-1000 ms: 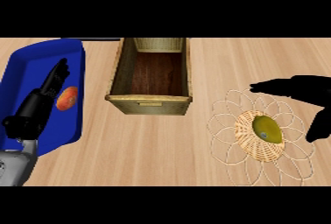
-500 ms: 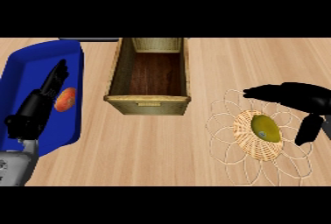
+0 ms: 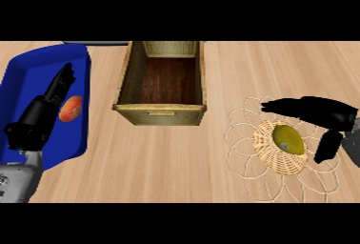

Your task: Pick the lemon from the placemat and place it in the basket

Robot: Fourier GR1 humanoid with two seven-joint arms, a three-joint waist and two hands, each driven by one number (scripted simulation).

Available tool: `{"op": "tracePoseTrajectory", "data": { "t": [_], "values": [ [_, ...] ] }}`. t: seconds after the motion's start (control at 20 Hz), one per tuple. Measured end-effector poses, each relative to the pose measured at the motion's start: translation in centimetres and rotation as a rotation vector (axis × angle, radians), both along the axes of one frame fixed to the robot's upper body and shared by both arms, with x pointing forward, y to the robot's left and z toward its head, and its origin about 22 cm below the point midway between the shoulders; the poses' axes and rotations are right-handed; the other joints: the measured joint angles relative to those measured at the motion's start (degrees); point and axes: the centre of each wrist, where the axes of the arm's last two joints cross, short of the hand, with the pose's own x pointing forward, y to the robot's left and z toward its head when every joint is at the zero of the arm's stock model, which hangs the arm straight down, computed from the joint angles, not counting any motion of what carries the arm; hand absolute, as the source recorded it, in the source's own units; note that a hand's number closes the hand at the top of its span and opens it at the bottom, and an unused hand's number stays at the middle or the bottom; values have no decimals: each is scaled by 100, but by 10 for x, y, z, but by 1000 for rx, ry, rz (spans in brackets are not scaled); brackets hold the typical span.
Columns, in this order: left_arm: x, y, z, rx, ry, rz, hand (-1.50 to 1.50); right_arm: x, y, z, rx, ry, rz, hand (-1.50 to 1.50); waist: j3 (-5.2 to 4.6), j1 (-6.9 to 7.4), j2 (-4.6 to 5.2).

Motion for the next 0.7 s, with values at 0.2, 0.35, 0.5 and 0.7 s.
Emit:
{"op": "tracePoseTrajectory", "data": {
  "t": [0.2,0.35,0.5,0.7],
  "values": [
    [1,-2,-3,0,-1,-2,0,1,4,-11,1,9,2,-150,0,5,2],
    [0,3,-2,-2,-2,-3,0,-1,0,-16,-11,14,0,-150,0,2,2],
    [-1,1,-3,2,-5,0,0,0,-3,-22,-22,16,-8,-150,0,6,2],
    [-1,2,-3,-2,-5,-1,0,3,1,-28,-27,21,-19,-150,0,5,1]
  ]
}}
